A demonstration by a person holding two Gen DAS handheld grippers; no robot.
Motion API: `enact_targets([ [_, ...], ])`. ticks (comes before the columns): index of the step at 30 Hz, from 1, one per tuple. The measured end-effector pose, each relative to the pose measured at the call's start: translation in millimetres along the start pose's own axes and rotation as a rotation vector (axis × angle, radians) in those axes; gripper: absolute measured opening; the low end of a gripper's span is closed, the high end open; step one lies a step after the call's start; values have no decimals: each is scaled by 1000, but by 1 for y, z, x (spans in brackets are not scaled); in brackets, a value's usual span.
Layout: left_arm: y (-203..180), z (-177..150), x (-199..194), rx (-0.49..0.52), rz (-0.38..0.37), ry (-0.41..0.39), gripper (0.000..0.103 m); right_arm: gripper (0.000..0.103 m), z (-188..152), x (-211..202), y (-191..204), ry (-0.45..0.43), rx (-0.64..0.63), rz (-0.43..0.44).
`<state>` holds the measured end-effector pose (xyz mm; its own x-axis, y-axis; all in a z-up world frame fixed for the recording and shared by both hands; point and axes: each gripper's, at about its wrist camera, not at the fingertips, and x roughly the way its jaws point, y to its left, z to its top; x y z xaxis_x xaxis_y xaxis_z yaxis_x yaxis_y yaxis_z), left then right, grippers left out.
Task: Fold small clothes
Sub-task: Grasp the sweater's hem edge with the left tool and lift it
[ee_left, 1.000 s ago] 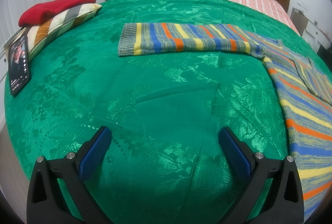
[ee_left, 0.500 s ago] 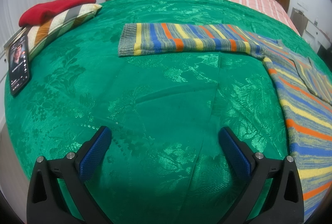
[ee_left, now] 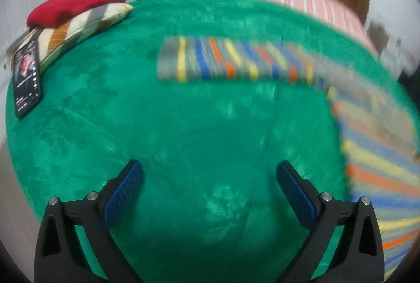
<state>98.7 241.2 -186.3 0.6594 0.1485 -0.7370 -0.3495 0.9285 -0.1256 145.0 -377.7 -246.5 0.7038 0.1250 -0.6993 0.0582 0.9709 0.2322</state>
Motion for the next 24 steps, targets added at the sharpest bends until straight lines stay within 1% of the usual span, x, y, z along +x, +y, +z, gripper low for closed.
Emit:
enact_targets([
  [2, 25, 25, -15, -122, -91, -45, 102, 96, 0, 0, 0, 1, -1, -1],
  [4, 47, 47, -16, -204, -135, -44, 102, 96, 0, 1, 0, 1, -2, 3],
  [5, 62, 66, -7, -253, -161, -22, 102, 96, 0, 0, 0, 0, -1, 3],
  [7, 78, 89, 13, -296, -165, 38, 102, 97, 0, 0, -1, -3, 0, 6],
  [8, 85, 102, 28, -307, -150, 77, 102, 97, 0, 0, -1, -5, 1, 10],
  [9, 89, 115, 48, -305, -129, 127, 101, 97, 0, 1, -1, -6, 2, 11],
  [11, 86, 129, 77, -278, -99, 184, 99, 97, 0, 1, -2, -8, 3, 13],
  [13, 77, 138, 102, -227, -56, 217, 87, 97, 0, 1, -2, -7, 1, 12],
  [14, 70, 142, 112, -200, -39, 226, 74, 97, 0, 1, -1, -5, 0, 9],
  [15, 64, 143, 119, -180, -42, 233, 53, 97, 0, 1, -1, -4, -2, 7],
  [16, 56, 144, 125, -161, -57, 238, 34, 97, 0, 2, 0, -3, -3, 5],
  [17, 47, 145, 130, -139, -61, 246, 4, 97, 0, 2, 0, -2, -5, 3],
  [18, 38, 148, 130, -117, -42, 245, 3, 98, 0, 2, 1, 0, -7, 1],
  [19, 23, 155, 121, -75, -35, 206, 2, 98, 0, 3, 1, 1, -9, 0],
  [22, -20, 177, 82, 34, -85, 109, 2, 98, 0, 3, 2, 1, -10, 1],
  [24, -71, 194, 42, 145, -156, 45, 2, 98, 0, 3, 2, 1, -11, -1],
])
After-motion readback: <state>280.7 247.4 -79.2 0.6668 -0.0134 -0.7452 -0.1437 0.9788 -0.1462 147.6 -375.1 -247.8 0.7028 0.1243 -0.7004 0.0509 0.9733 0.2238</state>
